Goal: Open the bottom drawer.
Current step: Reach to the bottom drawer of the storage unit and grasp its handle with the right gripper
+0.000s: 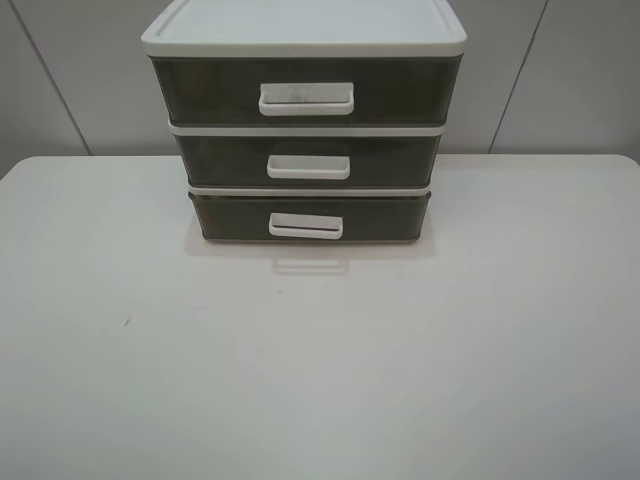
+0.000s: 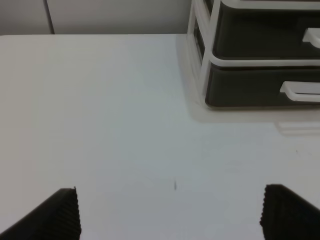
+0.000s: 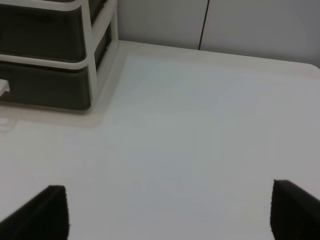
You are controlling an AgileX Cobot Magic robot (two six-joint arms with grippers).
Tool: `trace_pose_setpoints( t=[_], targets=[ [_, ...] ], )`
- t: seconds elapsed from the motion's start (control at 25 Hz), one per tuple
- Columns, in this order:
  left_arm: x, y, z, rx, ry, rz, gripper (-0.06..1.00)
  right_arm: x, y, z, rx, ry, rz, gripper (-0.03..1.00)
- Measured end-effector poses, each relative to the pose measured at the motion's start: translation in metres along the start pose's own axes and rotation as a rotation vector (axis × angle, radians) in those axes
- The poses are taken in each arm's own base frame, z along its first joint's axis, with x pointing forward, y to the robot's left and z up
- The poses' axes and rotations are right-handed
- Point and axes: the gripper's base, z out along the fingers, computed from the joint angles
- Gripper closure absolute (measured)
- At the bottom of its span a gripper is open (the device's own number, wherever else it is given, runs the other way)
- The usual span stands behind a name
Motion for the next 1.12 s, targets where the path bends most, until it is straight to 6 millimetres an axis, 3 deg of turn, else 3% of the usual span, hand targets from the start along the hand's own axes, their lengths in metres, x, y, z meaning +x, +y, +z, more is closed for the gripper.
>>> trace_pose_setpoints(
  t=[0.64,0.8,0.92,1.12],
  targets=[
    [0.000,0.000,0.000,0.000,0.000,0.000,0.20,0.000,0.000,0.000,0.005,0.002,0.019,0.17],
    [0.000,0.000,0.000,0.000,0.000,0.000,0.20,-0.005,-0.001,0.009,0.003,0.064,0.018,0.17],
    [0.000,0.000,0.000,0.000,0.000,0.000,0.20,-0.019,-0.001,0.019,0.000,0.107,0.014,0.17],
    [0.000,0.000,0.000,0.000,0.000,0.000,0.20,-0.068,-0.005,0.035,0.007,0.081,0.003,0.17]
  ],
)
